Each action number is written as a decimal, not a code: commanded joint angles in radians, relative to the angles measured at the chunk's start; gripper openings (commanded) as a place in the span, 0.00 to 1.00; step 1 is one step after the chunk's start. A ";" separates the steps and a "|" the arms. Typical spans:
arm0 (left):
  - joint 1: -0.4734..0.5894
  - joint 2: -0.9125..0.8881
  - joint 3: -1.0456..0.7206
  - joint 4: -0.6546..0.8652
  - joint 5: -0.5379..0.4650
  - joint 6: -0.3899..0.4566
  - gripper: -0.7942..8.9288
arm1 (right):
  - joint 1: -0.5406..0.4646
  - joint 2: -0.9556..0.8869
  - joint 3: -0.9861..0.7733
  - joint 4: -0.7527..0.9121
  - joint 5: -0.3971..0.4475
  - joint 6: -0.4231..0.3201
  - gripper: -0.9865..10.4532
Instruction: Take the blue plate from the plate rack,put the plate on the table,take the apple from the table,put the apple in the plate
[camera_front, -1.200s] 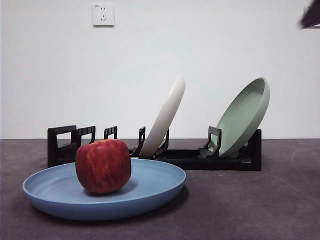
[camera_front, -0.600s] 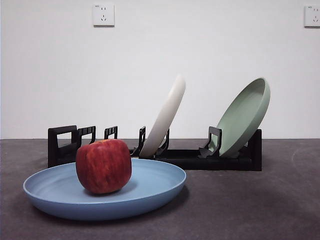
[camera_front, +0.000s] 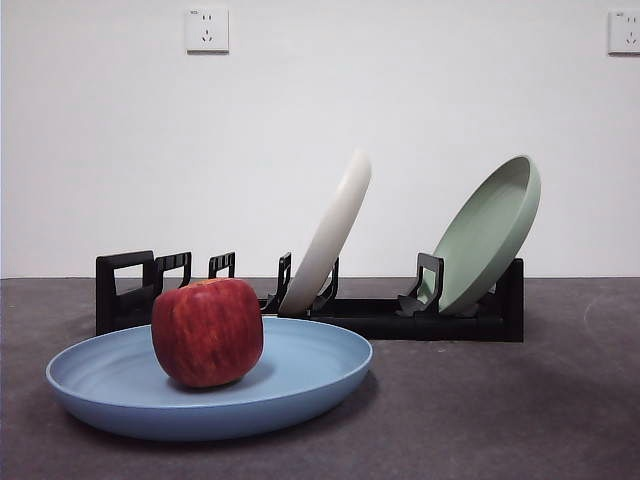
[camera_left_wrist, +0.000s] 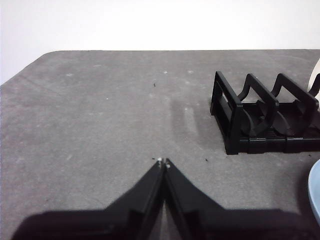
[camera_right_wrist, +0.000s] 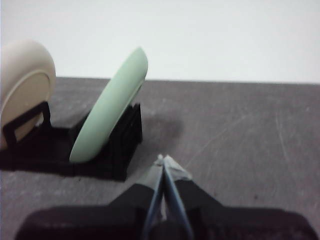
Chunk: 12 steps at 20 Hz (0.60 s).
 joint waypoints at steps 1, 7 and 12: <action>0.002 -0.003 -0.013 0.004 -0.003 -0.008 0.08 | 0.003 -0.004 -0.010 -0.048 -0.001 0.024 0.09; 0.002 -0.003 -0.013 0.003 -0.003 -0.008 0.08 | 0.003 0.002 -0.009 -0.113 0.005 0.153 0.09; 0.002 -0.003 -0.013 0.002 -0.003 -0.008 0.08 | 0.003 0.008 -0.009 -0.113 0.018 0.203 0.09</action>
